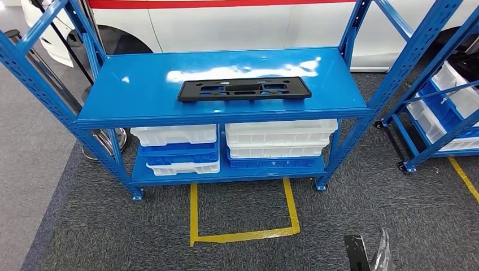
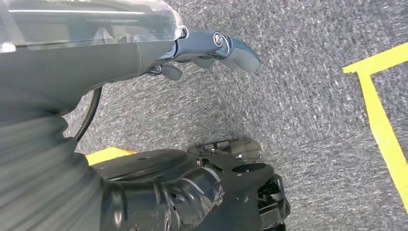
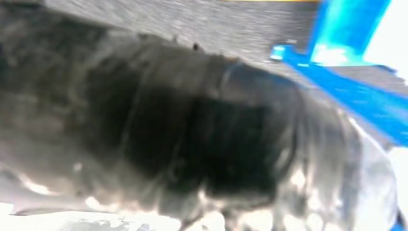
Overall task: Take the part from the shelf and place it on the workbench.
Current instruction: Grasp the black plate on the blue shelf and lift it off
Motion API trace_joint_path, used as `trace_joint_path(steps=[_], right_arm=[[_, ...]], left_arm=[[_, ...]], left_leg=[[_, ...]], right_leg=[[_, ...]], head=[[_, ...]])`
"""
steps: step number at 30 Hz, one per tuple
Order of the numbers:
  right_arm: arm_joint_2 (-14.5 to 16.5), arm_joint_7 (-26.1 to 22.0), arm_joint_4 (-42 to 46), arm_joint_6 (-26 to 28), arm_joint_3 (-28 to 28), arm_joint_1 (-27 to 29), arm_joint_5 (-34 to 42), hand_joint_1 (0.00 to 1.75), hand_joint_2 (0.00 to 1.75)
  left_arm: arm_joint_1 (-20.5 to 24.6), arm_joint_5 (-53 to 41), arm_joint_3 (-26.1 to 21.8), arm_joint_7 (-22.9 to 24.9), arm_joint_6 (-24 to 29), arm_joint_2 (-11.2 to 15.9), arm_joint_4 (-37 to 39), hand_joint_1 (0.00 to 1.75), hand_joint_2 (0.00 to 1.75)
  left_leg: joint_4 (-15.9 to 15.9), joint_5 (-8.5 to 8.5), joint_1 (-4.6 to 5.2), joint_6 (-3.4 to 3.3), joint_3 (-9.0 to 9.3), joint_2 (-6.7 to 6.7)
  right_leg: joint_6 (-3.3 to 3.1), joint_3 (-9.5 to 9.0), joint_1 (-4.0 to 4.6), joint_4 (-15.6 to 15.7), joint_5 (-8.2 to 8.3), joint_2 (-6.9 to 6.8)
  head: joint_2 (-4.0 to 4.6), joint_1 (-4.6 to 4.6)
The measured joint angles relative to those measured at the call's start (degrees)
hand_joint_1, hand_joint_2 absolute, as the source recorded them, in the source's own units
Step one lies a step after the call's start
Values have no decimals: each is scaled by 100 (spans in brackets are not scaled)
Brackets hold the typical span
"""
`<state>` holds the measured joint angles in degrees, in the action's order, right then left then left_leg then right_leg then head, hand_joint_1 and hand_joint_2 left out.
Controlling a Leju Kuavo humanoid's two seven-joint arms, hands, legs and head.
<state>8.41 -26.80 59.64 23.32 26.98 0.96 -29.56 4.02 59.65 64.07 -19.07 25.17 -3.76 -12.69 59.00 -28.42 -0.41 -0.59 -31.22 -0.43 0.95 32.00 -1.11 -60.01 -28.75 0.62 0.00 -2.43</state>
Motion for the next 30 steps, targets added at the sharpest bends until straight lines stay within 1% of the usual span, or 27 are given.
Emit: trace_joint_path(steps=[7,11,15,20,22,26,28,30], right_arm=[[-52,-176,1025,287,-1152,77,-83,0,0],[-110,-272,1499,375,-1849,61,-134,0,175],[-196,-314,1883,388,-2642,-63,-177,0,175],[-369,-271,2254,323,-3576,-351,-233,0,175],[-416,-251,2361,252,-3848,-458,-224,0,175],[-447,-215,2500,56,-4194,-709,-109,0,175],[-468,-201,2567,-79,-4482,-905,-19,0,87],[-472,-175,2617,-227,-4770,-1091,88,0,87]], left_arm=[[86,291,487,-114,88,-20,80,0,175],[134,413,737,-159,121,-28,128,0,175],[172,494,952,-196,145,-42,173,0,175],[229,564,1172,-200,186,-58,215,0,175],[245,568,1225,-199,199,-59,220,0,175],[261,569,1313,-184,207,-61,220,0,175],[298,570,1382,-166,208,-64,221,0,175],[338,571,1455,-142,209,-71,222,0,175]], left_leg=[[0,1,0,0,5,0],[0,1,0,0,3,0],[0,3,0,0,4,0],[0,6,0,-3,4,0],[1,6,0,-3,5,-1],[0,7,0,-1,-3,-5],[1,8,0,-1,-1,-4],[1,10,0,-1,-1,-7]], right_leg=[[0,0,1,-2,1,-1],[0,-1,1,-3,1,-1],[0,-1,1,-3,1,-1],[0,0,1,-4,2,-1],[0,0,1,-3,2,-1],[1,3,0,-5,4,-4],[0,4,1,-5,6,-1],[0,2,1,-5,6,-6]], head=[[0,0],[0,0],[0,0],[0,0],[0,0],[0,0],[0,0],[0,-1]])
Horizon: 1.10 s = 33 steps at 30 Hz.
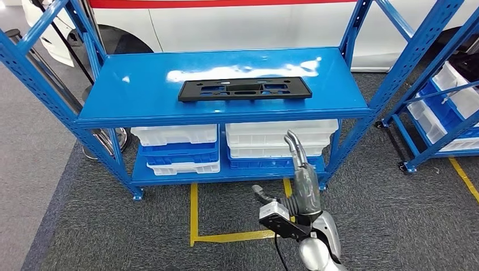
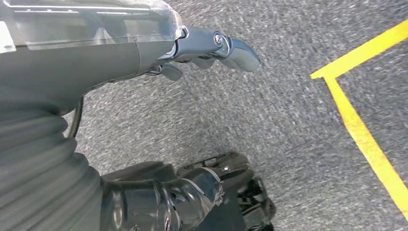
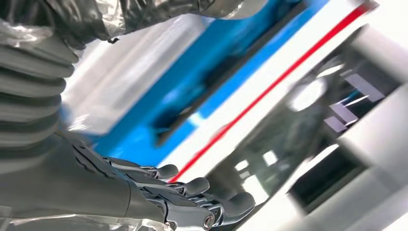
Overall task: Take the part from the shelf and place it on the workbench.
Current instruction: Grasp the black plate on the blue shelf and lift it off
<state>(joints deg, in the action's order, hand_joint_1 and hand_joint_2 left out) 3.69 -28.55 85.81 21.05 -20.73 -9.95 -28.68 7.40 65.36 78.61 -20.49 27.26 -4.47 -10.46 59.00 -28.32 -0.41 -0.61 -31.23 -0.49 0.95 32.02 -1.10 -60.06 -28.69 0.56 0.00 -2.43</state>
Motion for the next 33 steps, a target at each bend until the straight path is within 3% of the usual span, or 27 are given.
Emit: trace_joint_path(steps=[2,11,25,29,33], right_arm=[[0,36,31,-157,-260,-198,118,0,175],[2,193,37,-806,-1423,-1013,716,0,175],[-2,142,35,-938,-1821,-1176,884,0,175],[-2,134,33,-937,-1843,-1177,911,0,175],[-4,137,21,-931,-1859,-1177,903,0,175]], left_arm=[[24,1,80,31,2,-4,3,0,175],[154,5,408,171,14,-37,56,0,175],[176,25,525,184,15,-38,89,0,175],[183,52,533,161,11,-38,104,0,0],[186,71,538,118,-22,-38,115,0,0]], left_leg=[[0,1,0,1,-1,-1],[0,7,0,2,-1,0],[10,6,5,2,-5,0],[18,4,15,-2,-9,0],[49,-3,25,-23,-30,0]], right_leg=[[0,0,0,-1,0,-2],[0,1,1,-2,0,0],[7,3,-16,6,8,-2],[15,3,-31,8,13,-2],[39,8,-50,13,27,-2]], head=[[0,0],[0,1],[0,1],[0,1],[0,1]])
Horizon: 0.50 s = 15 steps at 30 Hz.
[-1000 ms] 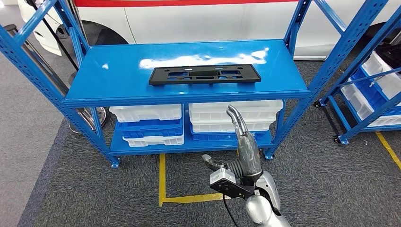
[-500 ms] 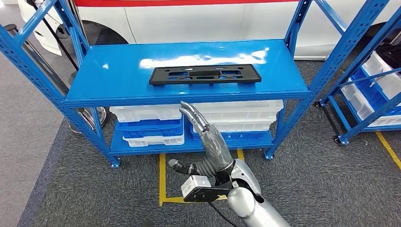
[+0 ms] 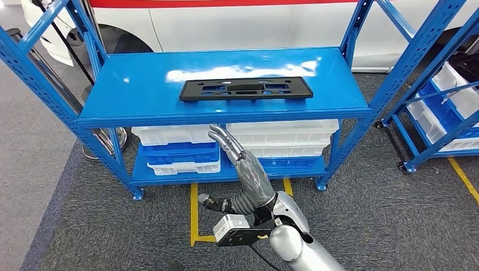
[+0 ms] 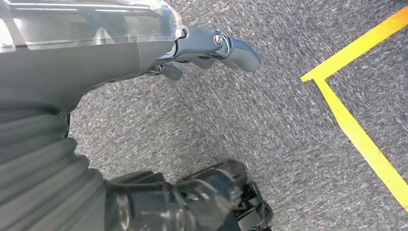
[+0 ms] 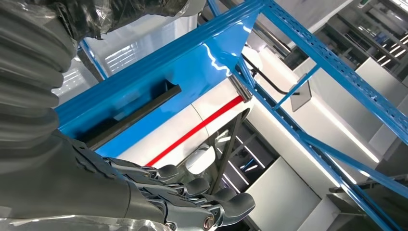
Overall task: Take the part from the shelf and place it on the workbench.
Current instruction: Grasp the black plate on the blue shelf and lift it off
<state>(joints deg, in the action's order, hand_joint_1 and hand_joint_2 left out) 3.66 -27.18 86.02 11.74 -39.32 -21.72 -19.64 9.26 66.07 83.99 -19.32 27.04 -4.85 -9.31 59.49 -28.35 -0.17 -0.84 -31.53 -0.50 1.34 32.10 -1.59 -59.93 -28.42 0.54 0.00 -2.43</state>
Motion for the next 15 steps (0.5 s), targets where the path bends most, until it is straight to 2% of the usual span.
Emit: trace_joint_path(steps=[3,5,6,8,9,10,11,13,15], right_arm=[[-8,28,-30,13,-1,-3,-80,0,175],[-21,52,-50,16,-2,-12,-139,0,175],[-31,64,-61,18,-3,-16,-157,0,175],[-60,80,-90,21,-6,-11,-186,0,175],[-76,88,-109,22,-7,-3,-198,0,175],[-91,95,-130,22,-8,3,-213,0,175],[-103,102,-147,22,-9,6,-228,0,175],[-115,112,-166,23,-10,0,-261,0,175],[-124,119,-179,25,-14,-7,-283,0,175]], left_arm=[[-1,33,1,-103,-134,1,8,0,0],[0,39,1,-190,-232,1,10,0,0],[0,41,1,-221,-268,0,11,0,0],[-5,42,1,-262,-328,0,11,0,0],[-10,42,1,-278,-358,1,11,0,0],[-15,42,1,-289,-384,1,11,0,0],[-17,42,1,-296,-407,1,11,0,0],[-17,42,1,-300,-439,0,11,0,0],[-13,42,1,-301,-473,2,14,0,0]], left_leg=[[-35,34,-18,-62,-6,3],[-135,99,-52,-133,22,16],[-174,127,-68,-161,33,24],[-187,141,-58,-179,24,33],[-183,139,-56,-177,19,33],[-178,135,-55,-174,20,30],[-170,126,-56,-166,23,25],[-140,91,-62,-129,38,11],[-101,53,-47,-59,22,4]], right_leg=[[48,0,-2,27,19,-1],[71,67,15,-103,-79,-13],[72,184,21,-334,-214,-19],[70,545,24,-1020,-520,-25],[71,716,24,-1323,-593,-26],[69,807,23,-1445,-554,-27],[63,815,21,-1392,-422,-27],[35,567,18,-774,-20,-30],[-9,336,45,-208,189,-26]], head=[[0,-1],[0,-6],[0,-9],[0,-10],[0,-10],[0,-10],[0,-10],[0,-10],[0,-9]])
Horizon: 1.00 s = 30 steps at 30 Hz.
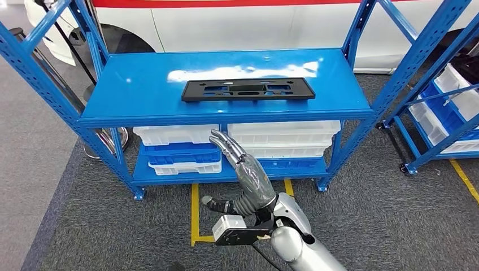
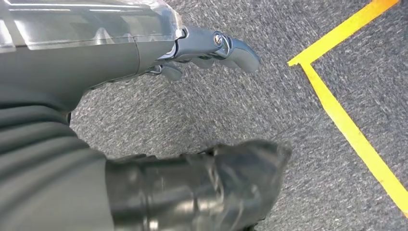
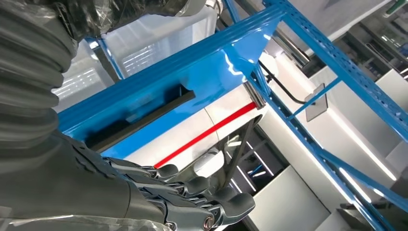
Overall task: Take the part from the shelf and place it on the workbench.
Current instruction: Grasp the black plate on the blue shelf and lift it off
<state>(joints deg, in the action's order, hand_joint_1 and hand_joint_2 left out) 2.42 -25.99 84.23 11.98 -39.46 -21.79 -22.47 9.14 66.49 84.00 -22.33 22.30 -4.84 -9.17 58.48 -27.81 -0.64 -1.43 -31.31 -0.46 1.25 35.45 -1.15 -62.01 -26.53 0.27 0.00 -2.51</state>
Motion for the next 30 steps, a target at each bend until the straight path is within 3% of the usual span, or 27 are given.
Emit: trace_joint_path(steps=[2,5,7,9,10,11,13,15,16,19,21,22,24,25,26,27,28,30], right_arm=[[-10,9,-14,1,-3,0,-14,0,175],[-16,11,-19,1,-4,-3,-38,0,175],[-16,11,-22,-1,-4,-5,-57,0,175],[-16,11,-36,-1,-4,6,-70,0,175],[-17,11,-45,-1,-4,13,-75,0,175],[-17,11,-52,-1,-4,17,-76,0,175],[-17,11,-58,-1,-4,18,-82,0,175],[-17,11,-58,-1,-4,15,-86,0,175],[-17,11,-58,-1,-4,15,-88,0,175],[-19,11,-58,-1,-7,14,-92,0,175],[-19,11,-58,1,-7,10,-95,0,175],[-20,12,-58,1,-6,11,-98,0,175],[-33,13,-58,2,-6,32,-106,0,175],[-44,14,-59,2,-6,51,-111,0,175],[-56,16,-59,2,-6,70,-115,0,175],[-64,19,-59,3,-6,82,-118,0,175],[-70,22,-58,3,-5,89,-120,0,175],[-74,25,-58,4,-4,87,-120,0,175]], left_arm=[[0,3,1,-2,-59,2,4,0,0],[0,17,2,-15,-138,4,7,0,0],[2,31,5,-22,-143,5,8,0,0],[-6,48,11,-22,-142,7,11,0,0],[-14,51,14,-22,-141,7,13,0,0],[-18,54,15,-21,-140,7,16,0,0],[-19,55,15,-21,-139,8,24,0,0],[-10,55,17,-21,-139,9,32,0,0],[-8,55,19,-21,-139,9,34,0,0],[-18,56,22,-17,-142,12,37,0,0],[-15,55,23,-9,-149,14,38,0,0],[-11,54,24,-4,-154,13,38,0,0],[-9,52,27,6,-163,13,38,0,0],[-12,52,28,11,-164,13,39,0,0],[-16,52,29,16,-162,13,39,0,0],[-18,52,31,19,-158,14,39,0,0],[-17,52,32,21,-154,13,39,0,0],[-13,52,36,21,-151,12,39,0,0]], left_leg=[[6,-7,11,80,-27,1],[89,-89,-16,185,-60,8],[598,-373,-31,229,-305,14],[1349,-670,-33,254,-695,15],[1576,-699,-34,258,-824,15],[1593,-618,-34,255,-854,15],[989,-196,-33,221,-600,16],[265,94,-14,172,-271,13],[82,133,-1,150,-193,10],[-9,145,10,71,-172,5],[-68,184,-15,-5,-145,15],[-90,199,-27,-36,-136,22],[-93,201,-17,-63,-145,29],[-91,199,-13,-67,-150,30],[-87,198,-8,-70,-152,29],[-82,196,-5,-69,-150,26],[-74,191,-3,-66,-143,21],[-42,168,15,-43,-143,12]], right_leg=[[-59,-35,37,151,12,13],[-180,-57,22,208,33,12],[-243,-84,8,243,41,-10],[-269,-84,18,245,36,-24],[-272,-85,24,244,35,-25],[-272,-88,27,243,33,-24],[-266,-107,31,238,27,-17],[-236,-113,48,227,15,-10],[-209,-106,55,224,15,-10],[-111,-96,56,245,34,-11],[-60,-48,53,125,-71,-13],[-43,55,50,-102,-216,-15],[-22,403,43,-845,-587,-17],[-14,573,42,-1197,-714,-17],[-14,657,42,-1369,-729,-17],[-22,630,42,-1313,-629,-17],[-40,490,43,-1031,-440,-17],[-91,96,59,-233,-82,-18]], head=[[0,3],[0,6],[0,9],[0,12],[0,13],[0,12],[0,12],[0,11],[0,10],[0,9],[0,4],[0,1],[0,-1],[0,-1],[0,0],[0,-1],[0,0],[0,-1]])
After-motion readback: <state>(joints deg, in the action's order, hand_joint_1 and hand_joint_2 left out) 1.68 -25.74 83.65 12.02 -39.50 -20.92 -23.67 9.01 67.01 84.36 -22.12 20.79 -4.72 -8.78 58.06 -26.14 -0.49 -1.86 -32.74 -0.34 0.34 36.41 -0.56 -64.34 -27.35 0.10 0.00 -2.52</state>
